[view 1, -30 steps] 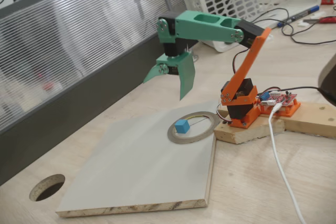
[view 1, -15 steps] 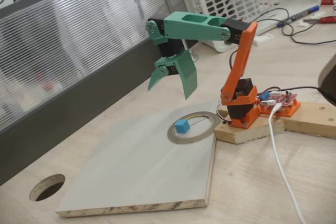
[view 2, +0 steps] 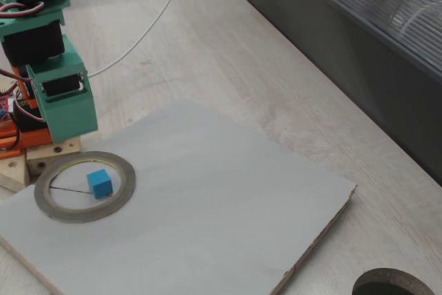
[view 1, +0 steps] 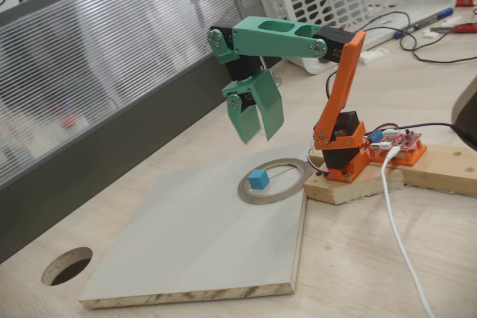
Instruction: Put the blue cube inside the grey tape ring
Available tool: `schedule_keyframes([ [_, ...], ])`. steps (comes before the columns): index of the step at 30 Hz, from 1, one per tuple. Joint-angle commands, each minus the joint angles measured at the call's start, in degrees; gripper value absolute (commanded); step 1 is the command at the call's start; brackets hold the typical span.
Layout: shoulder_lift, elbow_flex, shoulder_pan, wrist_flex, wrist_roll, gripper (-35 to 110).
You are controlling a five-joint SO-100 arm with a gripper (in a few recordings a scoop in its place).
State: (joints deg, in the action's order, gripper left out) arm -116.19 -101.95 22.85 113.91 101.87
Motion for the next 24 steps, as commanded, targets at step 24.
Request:
schedule_keyframes([
  [24,0.09,0.26,0.79,0.62,0.62,-1],
])
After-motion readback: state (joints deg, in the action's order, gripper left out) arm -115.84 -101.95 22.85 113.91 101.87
